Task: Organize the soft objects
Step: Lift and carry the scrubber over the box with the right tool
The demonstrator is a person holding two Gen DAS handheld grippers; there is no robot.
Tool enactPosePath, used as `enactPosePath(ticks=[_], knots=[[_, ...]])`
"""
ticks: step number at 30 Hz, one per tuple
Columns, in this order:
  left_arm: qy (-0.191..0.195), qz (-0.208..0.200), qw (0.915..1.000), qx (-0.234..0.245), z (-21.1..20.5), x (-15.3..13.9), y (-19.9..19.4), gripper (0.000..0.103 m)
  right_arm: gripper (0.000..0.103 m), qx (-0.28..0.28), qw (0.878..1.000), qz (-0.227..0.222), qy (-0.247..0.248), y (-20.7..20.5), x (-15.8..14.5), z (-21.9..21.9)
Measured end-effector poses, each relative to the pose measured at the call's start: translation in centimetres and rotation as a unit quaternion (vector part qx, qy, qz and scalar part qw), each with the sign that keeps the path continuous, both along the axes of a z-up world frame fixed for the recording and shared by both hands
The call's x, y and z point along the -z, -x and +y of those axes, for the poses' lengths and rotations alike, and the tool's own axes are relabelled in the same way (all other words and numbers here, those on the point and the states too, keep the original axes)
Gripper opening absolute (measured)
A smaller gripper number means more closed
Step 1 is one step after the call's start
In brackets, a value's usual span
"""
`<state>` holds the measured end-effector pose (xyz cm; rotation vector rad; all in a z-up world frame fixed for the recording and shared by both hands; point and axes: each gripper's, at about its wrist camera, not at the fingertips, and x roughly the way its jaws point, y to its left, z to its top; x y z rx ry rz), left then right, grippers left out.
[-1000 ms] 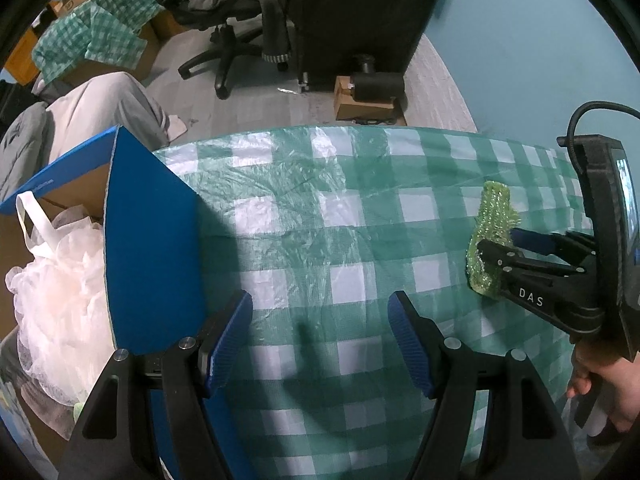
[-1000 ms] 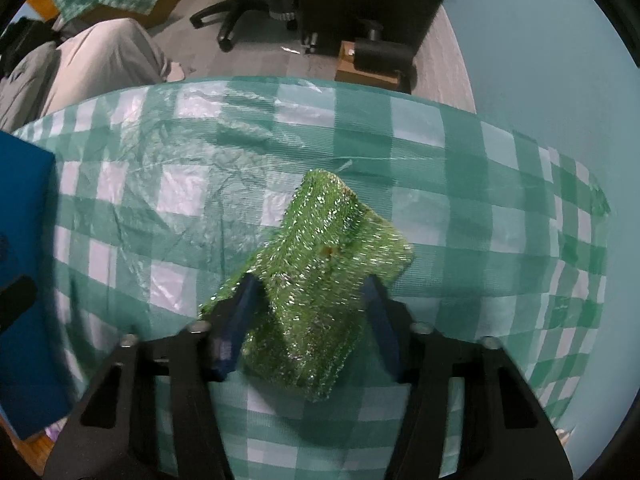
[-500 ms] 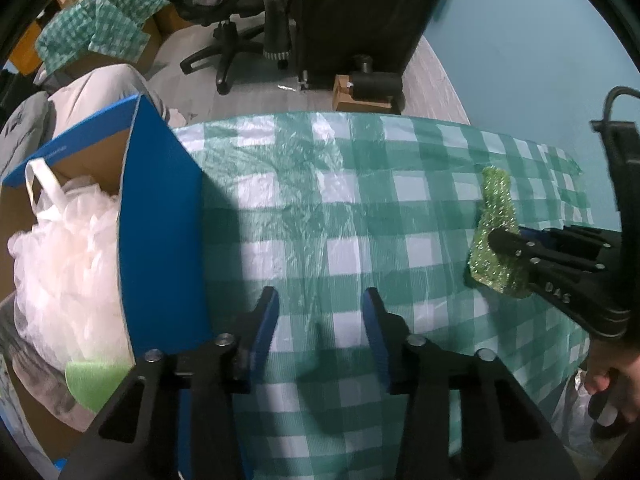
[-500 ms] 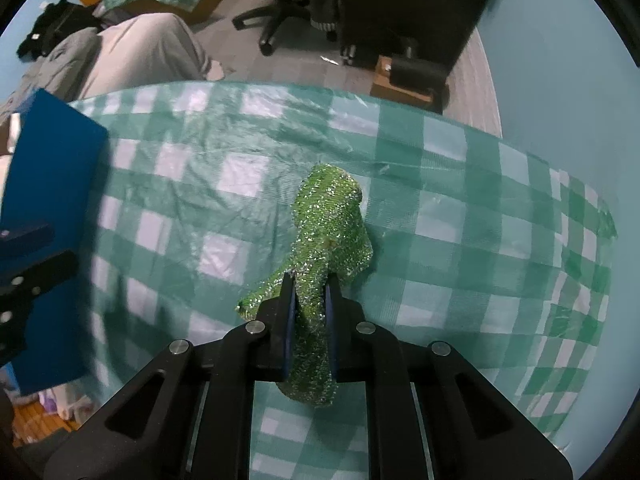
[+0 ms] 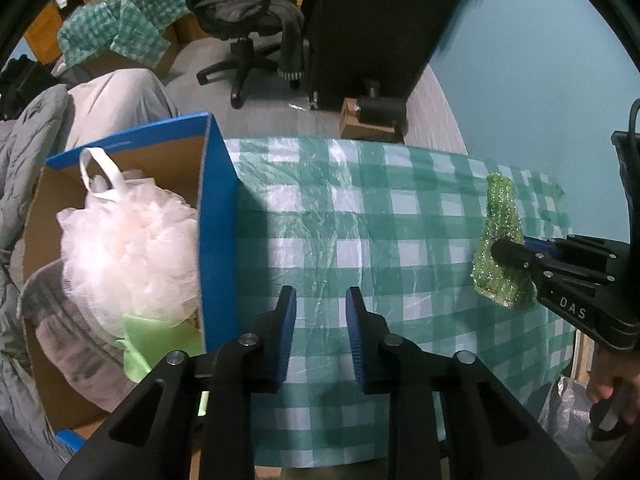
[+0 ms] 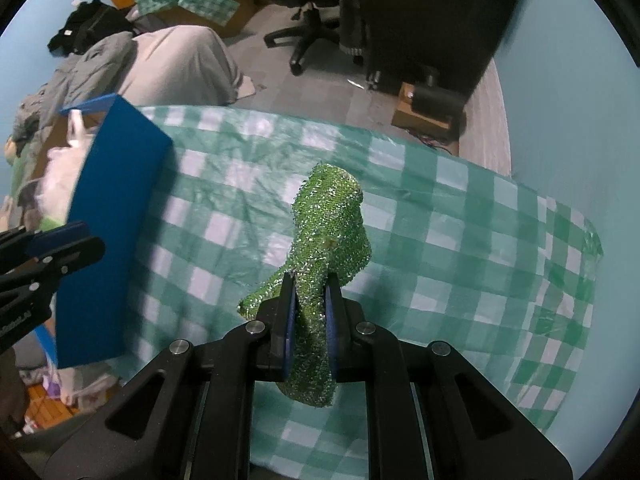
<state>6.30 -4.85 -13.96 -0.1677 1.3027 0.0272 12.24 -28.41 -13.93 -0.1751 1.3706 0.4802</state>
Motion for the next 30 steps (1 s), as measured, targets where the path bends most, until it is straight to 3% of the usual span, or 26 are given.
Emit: enactPosePath(ticks=[16,30], knots=[[-0.006,-0.022,0.9997,-0.013,0.8,-3.4,2.3,0.021,0.011,-0.040,0.998,-0.038,-0.032,1.7,-5.8,2.8],[-0.012,-0.038,0.9988,-0.029,2.5,-5.4,4.7,0.021,0.011,-0.088,0.993,-0.057,-0.050,3.3,-8.7,6.0]])
